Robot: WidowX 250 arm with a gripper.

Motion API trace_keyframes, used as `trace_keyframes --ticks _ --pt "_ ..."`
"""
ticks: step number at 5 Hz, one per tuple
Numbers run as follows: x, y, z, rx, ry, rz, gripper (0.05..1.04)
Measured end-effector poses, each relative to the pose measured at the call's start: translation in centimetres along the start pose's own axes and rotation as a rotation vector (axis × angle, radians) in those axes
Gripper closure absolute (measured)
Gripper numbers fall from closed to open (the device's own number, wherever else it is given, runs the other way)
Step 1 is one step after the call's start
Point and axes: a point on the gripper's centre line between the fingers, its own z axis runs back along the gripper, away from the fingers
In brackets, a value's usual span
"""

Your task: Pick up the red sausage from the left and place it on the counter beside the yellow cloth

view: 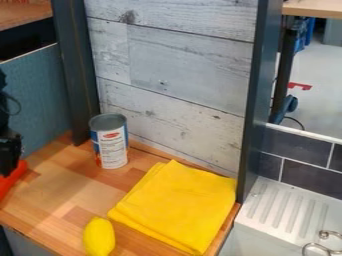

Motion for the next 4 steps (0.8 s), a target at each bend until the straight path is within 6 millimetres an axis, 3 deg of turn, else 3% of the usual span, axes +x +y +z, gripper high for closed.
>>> trace_keyframes --ticks 2,4 --pt "1.0 1.1 -1.6 -0.006 0.012 0.063 0.083" --pt "1.2 1.1 -4.1 0.008 0.022 0.099 0.083"
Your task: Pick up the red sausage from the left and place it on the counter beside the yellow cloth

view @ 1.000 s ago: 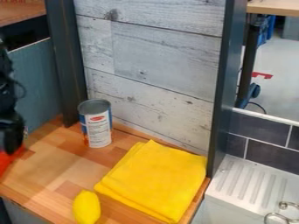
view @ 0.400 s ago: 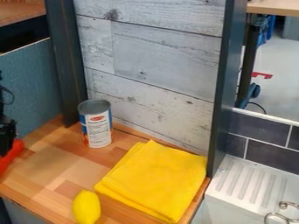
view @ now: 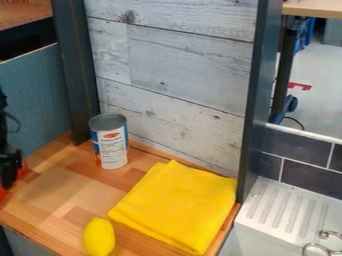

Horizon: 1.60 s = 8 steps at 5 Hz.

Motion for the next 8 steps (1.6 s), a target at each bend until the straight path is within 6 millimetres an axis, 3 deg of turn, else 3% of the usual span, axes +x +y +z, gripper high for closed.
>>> trace_keyframes --ticks 3,4,5,6,7,8 --pt "-0.1 0.0 -2.3 0.019 0.032 0.053 0.083" --pt "-0.1 0.0 -2.9 0.023 0.047 0.058 0.139" --pt "0.0 0.0 -3.1 0.025 0.05 0.056 0.43" --pt "0.0 0.0 -3.1 0.022 0.048 0.055 0.524" --pt "-0.6 -0.4 -2.5 -0.04 0.056 0.013 0.524" --pt "-0.4 0.1 2.8 -0.054 -0.038 -0.023 0.524"
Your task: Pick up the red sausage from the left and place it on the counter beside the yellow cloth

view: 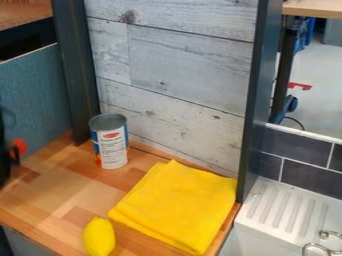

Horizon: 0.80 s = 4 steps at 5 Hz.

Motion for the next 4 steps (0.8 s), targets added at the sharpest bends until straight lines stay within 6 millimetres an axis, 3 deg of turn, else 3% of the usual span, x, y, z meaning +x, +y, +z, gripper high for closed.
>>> trace_keyframes --ticks 1,2,3,4 --pt "-1.2 -0.6 4.0 -0.009 -0.086 -0.042 0.524" --pt "-2.4 -3.8 5.9 -0.046 -0.105 -0.167 0.524" --pt "-3.4 -6.7 6.9 -0.099 -0.109 -0.299 0.524" --pt "-4.5 -9.6 5.8 -0.137 -0.042 -0.386 0.524"
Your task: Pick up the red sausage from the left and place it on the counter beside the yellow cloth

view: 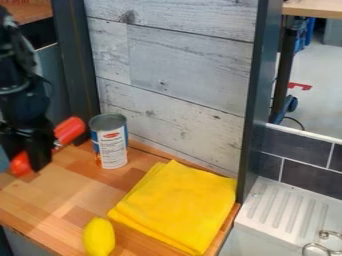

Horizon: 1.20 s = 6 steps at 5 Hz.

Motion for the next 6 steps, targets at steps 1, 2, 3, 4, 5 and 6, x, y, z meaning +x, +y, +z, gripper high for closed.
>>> trace_keyframes --ticks 1,2,3,4,5,6 --pt "0.3 -1.6 -2.8 -0.037 0.09 -0.023 0.524" --pt "1.6 -1.4 -4.0 -0.035 0.122 -0.018 0.524" --pt "2.6 -1.4 -4.8 -0.003 0.134 -0.048 0.524" --pt "3.3 -1.3 -5.9 0.022 0.16 -0.054 0.524" --pt "4.2 -1.7 -7.1 0.02 0.204 -0.094 0.524" --pt "4.4 -1.5 -8.0 0.032 0.271 -0.119 0.524"
